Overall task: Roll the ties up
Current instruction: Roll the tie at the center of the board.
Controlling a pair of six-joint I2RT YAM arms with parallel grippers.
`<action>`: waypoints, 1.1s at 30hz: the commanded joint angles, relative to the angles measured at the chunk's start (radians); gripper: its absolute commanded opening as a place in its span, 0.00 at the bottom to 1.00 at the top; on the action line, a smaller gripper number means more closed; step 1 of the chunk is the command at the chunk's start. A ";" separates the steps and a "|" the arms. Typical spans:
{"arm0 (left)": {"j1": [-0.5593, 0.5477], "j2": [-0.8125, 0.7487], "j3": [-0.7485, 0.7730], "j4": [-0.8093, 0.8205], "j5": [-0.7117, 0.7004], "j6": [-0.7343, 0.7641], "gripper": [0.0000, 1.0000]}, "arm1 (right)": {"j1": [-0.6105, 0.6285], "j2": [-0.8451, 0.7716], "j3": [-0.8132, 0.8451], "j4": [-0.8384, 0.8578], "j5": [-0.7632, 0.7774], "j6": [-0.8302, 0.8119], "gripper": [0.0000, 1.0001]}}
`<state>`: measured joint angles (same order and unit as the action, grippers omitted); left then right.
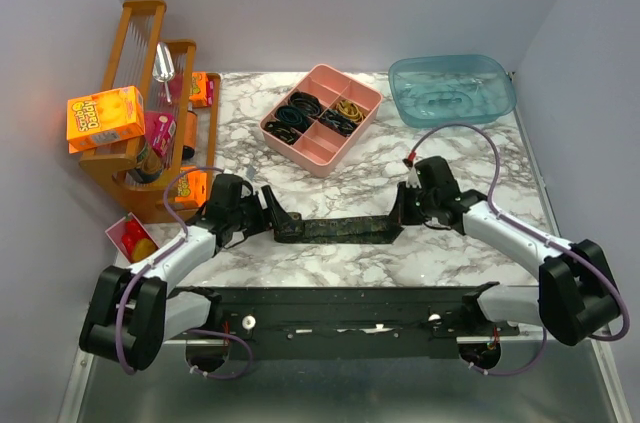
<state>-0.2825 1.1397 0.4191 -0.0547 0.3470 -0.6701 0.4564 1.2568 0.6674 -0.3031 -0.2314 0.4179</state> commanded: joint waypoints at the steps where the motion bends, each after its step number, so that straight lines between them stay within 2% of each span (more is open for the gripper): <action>1: 0.006 0.011 0.037 -0.010 -0.020 0.017 0.82 | -0.001 0.026 -0.048 -0.036 -0.008 -0.010 0.08; 6: 0.006 -0.001 0.037 -0.023 -0.031 0.021 0.82 | -0.001 0.046 -0.078 -0.019 0.038 -0.018 0.13; 7: 0.006 -0.009 0.032 -0.025 -0.031 0.020 0.82 | -0.001 0.040 -0.077 -0.021 0.050 -0.016 0.31; 9: 0.006 -0.018 0.029 -0.028 -0.032 0.017 0.82 | -0.001 -0.012 -0.075 -0.021 0.093 -0.010 0.50; 10: 0.006 -0.026 0.026 -0.030 -0.031 0.017 0.82 | -0.001 -0.039 -0.075 -0.016 0.101 -0.007 0.63; 13: 0.006 -0.038 0.020 -0.034 -0.039 0.018 0.82 | -0.001 -0.118 -0.063 -0.007 0.127 -0.007 0.73; 17: 0.006 -0.047 0.015 -0.033 -0.033 0.010 0.82 | -0.001 -0.117 -0.013 -0.007 0.101 -0.031 0.74; 21: 0.006 -0.052 0.017 -0.031 -0.025 0.009 0.82 | 0.013 -0.037 0.050 0.002 0.053 -0.047 0.73; 29: 0.008 -0.072 0.003 -0.034 -0.020 -0.003 0.82 | 0.194 0.162 0.222 0.013 0.032 -0.064 0.63; 30: 0.008 -0.074 0.001 -0.034 -0.020 -0.003 0.82 | 0.212 0.177 0.239 0.022 0.023 -0.061 0.56; 31: 0.009 -0.072 -0.002 -0.031 -0.022 -0.005 0.82 | 0.244 0.214 0.268 0.042 0.012 -0.054 0.44; 33: 0.011 -0.069 -0.008 -0.022 -0.011 -0.009 0.82 | 0.272 0.246 0.300 0.065 -0.017 -0.034 0.32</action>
<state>-0.2813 1.0828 0.4328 -0.0807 0.3286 -0.6682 0.6674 1.4441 0.8886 -0.3000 -0.1890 0.3679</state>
